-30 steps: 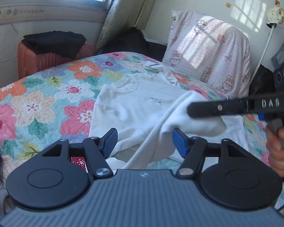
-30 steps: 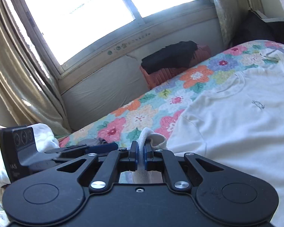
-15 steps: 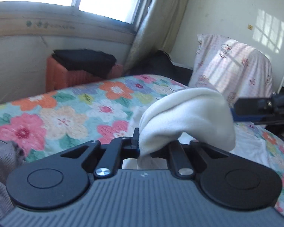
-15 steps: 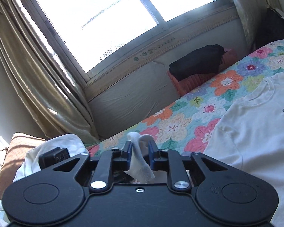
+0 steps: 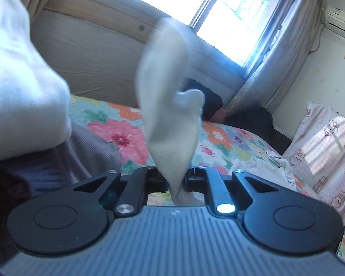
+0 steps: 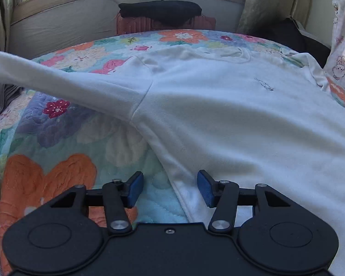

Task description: Fold clothes

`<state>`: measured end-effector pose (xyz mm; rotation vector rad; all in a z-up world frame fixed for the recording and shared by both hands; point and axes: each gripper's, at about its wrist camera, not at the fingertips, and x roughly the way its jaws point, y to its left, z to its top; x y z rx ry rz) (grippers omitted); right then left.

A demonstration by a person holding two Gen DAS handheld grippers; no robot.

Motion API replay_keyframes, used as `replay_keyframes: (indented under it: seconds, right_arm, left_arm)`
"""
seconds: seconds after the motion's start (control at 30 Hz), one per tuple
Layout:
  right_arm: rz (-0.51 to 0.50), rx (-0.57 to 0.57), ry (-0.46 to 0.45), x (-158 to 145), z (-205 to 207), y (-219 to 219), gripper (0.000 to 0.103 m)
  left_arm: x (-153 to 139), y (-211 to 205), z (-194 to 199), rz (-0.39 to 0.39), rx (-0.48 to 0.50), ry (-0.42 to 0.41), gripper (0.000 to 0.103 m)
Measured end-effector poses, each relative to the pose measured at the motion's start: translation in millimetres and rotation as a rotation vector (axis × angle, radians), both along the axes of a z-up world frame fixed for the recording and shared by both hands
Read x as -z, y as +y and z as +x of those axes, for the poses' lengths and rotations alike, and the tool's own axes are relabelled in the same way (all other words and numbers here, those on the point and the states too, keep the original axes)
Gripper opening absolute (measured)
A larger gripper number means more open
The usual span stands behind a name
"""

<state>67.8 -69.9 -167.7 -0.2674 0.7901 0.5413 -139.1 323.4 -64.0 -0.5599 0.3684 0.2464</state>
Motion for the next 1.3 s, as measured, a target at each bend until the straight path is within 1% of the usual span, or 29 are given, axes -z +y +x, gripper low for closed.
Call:
replay_keyframes:
  seconds: [0.1,0.17,0.2,0.33,0.43,0.47,0.53,0.63,0.73,0.77,0.8,0.83,0.87,0.9,0.93,1.0,1.03,1.13,1.23,1.27,1.3]
  right_arm:
    - [0.001,-0.005,0.001,0,-3,-5,0.053]
    - [0.003,-0.003,0.012,-1,-2,-7,0.053]
    - [0.008,-0.002,0.016,-1,-2,-8,0.053]
    - [0.029,0.012,0.023,2,-1,-10,0.053]
    - [0.032,0.022,0.019,3,-3,-9,0.053]
    - [0.032,0.025,0.016,4,-3,-9,0.053]
    - [0.025,0.016,0.006,4,-6,-8,0.054]
    - [0.005,-0.019,-0.003,5,-8,-7,0.056]
    - [0.001,-0.027,0.010,3,-7,-7,0.056]
    - [0.000,-0.030,0.016,2,-7,-6,0.058]
    - [0.000,-0.034,0.021,2,-8,-6,0.059]
    - [-0.001,-0.038,0.027,2,-9,-6,0.059]
    - [-0.001,-0.041,0.033,1,-10,-5,0.060]
    - [-0.001,-0.045,0.038,1,-11,-5,0.061]
    - [0.001,-0.045,0.046,0,-13,-5,0.062]
    - [0.007,-0.045,0.062,0,-17,-5,0.065]
    - [0.009,-0.045,0.071,-1,-19,-6,0.065]
    - [0.017,-0.042,0.105,-7,-25,-11,0.066]
    - [0.083,-0.030,0.173,-19,-29,-25,0.065]
    - [0.097,-0.006,0.168,-24,-31,-33,0.065]
    - [0.105,0.022,0.155,-29,-33,-41,0.065]
  left_arm:
    - [11,3,-10,-0.013,-0.002,0.053,0.011]
    - [11,-1,-17,-0.002,0.043,0.066,0.011]
    - [10,-1,-20,-0.013,0.066,0.074,0.013]
    - [18,6,-23,-0.064,0.071,0.216,0.015]
    - [39,16,-24,-0.152,0.028,0.338,0.016]
    - [46,17,-25,-0.158,0.030,0.356,0.016]
    - [47,9,-20,-0.074,0.058,0.404,0.016]
    - [42,0,-15,-0.029,0.090,0.453,0.016]
    - [23,-4,-15,-0.037,0.111,0.429,0.016]
    - [12,-8,-12,0.000,0.118,0.402,0.016]
    - [-1,-13,-9,0.042,0.125,0.372,0.020]
    - [-14,-18,-6,0.084,0.132,0.342,0.026]
    - [-24,-21,-4,0.111,0.128,0.286,0.032]
    - [-34,-23,-2,0.136,0.121,0.225,0.048]
    - [-44,-25,0,0.161,0.115,0.165,0.061]
    - [-53,-24,16,0.158,0.086,0.110,0.062]
    - [-57,-25,27,0.160,0.092,0.076,0.062]
    - [-56,-36,85,0.138,0.201,0.089,0.063]
    - [-32,-51,171,0.054,0.329,0.220,0.063]
    - [-20,-56,203,0.026,0.368,0.264,0.063]
    - [-4,-62,237,0.030,0.386,0.315,0.063]
